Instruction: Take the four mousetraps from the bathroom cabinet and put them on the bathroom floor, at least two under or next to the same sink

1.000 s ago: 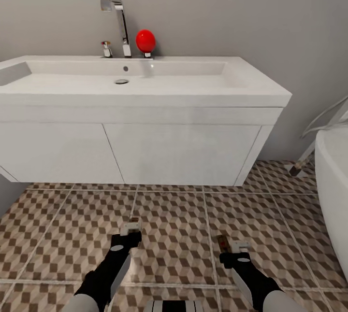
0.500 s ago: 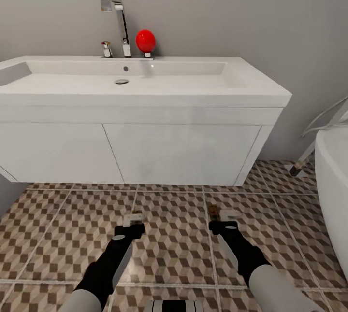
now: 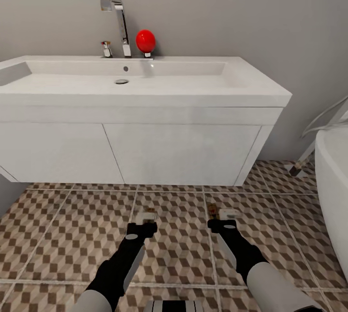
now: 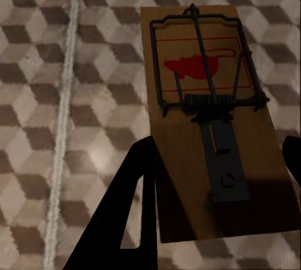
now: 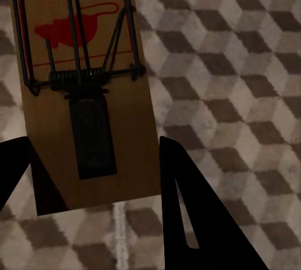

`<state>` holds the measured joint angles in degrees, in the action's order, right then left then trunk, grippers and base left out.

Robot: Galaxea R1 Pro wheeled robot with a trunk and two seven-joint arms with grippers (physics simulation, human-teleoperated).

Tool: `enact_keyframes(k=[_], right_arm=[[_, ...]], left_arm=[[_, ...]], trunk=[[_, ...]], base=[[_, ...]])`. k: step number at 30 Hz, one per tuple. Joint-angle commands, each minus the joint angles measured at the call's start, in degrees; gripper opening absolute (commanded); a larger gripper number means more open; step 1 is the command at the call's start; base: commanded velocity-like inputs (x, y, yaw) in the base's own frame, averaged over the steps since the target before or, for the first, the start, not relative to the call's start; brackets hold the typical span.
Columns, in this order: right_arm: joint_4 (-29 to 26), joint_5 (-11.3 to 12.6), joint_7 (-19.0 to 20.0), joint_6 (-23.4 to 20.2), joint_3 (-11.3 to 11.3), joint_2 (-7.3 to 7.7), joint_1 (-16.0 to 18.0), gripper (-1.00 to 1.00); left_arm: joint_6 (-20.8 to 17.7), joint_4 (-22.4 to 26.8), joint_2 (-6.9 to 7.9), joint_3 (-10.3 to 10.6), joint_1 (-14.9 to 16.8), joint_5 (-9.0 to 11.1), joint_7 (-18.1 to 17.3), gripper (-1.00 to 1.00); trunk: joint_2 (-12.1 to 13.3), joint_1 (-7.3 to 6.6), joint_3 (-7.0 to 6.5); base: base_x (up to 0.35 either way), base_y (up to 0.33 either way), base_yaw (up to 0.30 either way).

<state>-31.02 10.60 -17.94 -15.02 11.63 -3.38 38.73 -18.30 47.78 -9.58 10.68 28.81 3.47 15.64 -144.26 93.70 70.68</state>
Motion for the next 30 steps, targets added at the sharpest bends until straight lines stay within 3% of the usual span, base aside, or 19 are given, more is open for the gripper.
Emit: enact_keyframes(k=[1, 5, 12, 20, 30], right_arm=[[-0.1, 0.8, -0.5, -0.2, 0.4, 0.02, 0.0, -1.00], [-0.1, 0.8, -0.5, -0.2, 0.4, -0.09, 0.0, -1.00], [-0.1, 0.6, -0.5, -0.3, 0.5, -0.13, 0.0, -1.00], [-0.1, 0.5, -0.5, -0.3, 0.5, -0.13, 0.0, -1.00], [-0.1, 0.7, -0.5, -0.2, 0.5, -0.11, 0.0, -1.00]], left_arm=[[-0.4, 0.1, 0.01, 1.4, 0.0, 0.3, 0.7, -1.00], [-0.5, 0.2, 0.07, 3.3, 0.0, 0.3, 0.8, -1.00], [-0.5, 0.3, 0.22, 3.5, 0.0, 0.5, 0.8, -1.00], [0.0, 0.5, 0.26, 3.3, 0.0, 0.4, 0.8, -1.00], [0.1, 0.6, 0.34, 3.6, 0.0, 0.5, 1.5, -1.00]], trunk=[[0.0, -0.01, 0.05], [-0.1, 0.07, 0.71], [-0.2, 0.25, 2.26], [-0.2, 0.25, 2.26], [-0.2, 0.25, 2.26]], base=[[0.000, 0.000, 0.000], [0.000, 0.000, 0.000], [0.000, 0.000, 0.000], [0.011, 0.000, 0.000], [0.290, 0.000, 0.000]])
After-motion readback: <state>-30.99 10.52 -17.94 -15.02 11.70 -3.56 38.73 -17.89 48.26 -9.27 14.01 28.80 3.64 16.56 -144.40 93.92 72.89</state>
